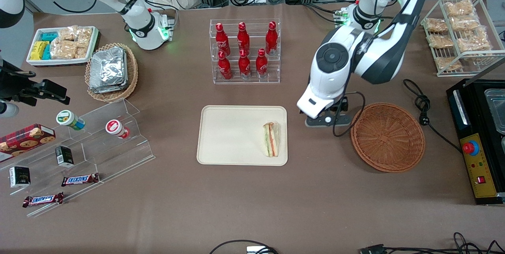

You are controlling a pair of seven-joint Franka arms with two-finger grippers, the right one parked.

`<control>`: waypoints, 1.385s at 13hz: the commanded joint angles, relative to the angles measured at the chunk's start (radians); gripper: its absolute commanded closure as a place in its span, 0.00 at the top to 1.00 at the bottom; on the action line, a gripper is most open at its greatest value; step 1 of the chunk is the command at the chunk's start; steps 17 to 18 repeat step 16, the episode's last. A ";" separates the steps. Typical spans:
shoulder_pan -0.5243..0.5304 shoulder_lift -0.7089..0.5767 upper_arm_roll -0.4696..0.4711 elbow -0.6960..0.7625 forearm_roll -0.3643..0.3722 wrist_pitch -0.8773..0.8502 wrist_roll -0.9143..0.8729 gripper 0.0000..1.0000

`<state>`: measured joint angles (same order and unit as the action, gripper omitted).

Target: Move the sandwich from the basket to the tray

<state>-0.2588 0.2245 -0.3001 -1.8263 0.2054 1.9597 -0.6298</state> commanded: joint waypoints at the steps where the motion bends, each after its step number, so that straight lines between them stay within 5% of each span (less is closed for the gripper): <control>1: 0.090 -0.105 -0.005 -0.080 -0.090 0.012 0.123 1.00; 5: 0.219 -0.174 -0.002 -0.073 -0.139 -0.050 0.210 0.92; 8: 0.344 -0.171 -0.004 -0.015 -0.155 -0.097 0.222 1.00; 14: 0.469 -0.096 -0.002 0.192 -0.266 -0.261 0.219 1.00; 18: 0.495 -0.070 -0.001 0.248 -0.276 -0.298 0.220 1.00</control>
